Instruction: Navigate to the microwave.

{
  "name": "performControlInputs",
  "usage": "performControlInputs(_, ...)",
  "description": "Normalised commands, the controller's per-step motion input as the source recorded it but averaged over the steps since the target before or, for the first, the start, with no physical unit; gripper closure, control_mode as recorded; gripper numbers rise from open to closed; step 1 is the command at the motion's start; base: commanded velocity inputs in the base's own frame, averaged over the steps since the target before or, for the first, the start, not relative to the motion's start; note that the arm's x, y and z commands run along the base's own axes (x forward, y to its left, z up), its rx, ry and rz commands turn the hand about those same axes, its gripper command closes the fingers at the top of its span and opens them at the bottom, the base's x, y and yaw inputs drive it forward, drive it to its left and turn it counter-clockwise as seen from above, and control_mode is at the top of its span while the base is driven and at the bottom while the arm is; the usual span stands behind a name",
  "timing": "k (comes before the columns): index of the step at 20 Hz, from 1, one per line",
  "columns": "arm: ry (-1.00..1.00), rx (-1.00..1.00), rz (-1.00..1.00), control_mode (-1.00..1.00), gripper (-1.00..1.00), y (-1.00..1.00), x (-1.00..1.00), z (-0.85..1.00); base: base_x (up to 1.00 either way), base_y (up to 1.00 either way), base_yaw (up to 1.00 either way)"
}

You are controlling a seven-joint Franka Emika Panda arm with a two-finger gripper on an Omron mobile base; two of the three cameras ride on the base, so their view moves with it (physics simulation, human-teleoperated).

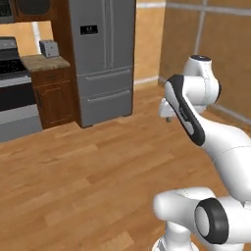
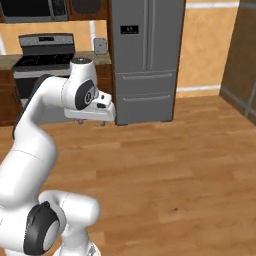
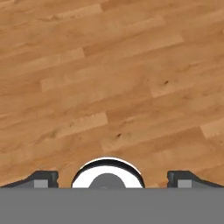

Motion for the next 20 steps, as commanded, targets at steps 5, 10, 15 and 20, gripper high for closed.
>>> performControlInputs(5, 0.00, 0.00, 0.00, 1.00, -1.00, 0.00, 0.00, 0.00, 0.91, 0.75, 0.31)
performControlInputs(10, 0.00, 0.00, 0.00, 1.00, -1.00, 0.00, 0.00, 0.00, 1.00, 1.00, 0.07)
performControlInputs(15, 0.00, 0.00, 0.00, 1.00, -1.00, 0.00, 0.00, 0.00, 1.00, 1.00, 0.00)
performControlInputs(20, 0.00, 0.00, 0.00, 1.00, -1.00, 0.00, 0.00, 0.00, 1.00, 1.00, 0.01)
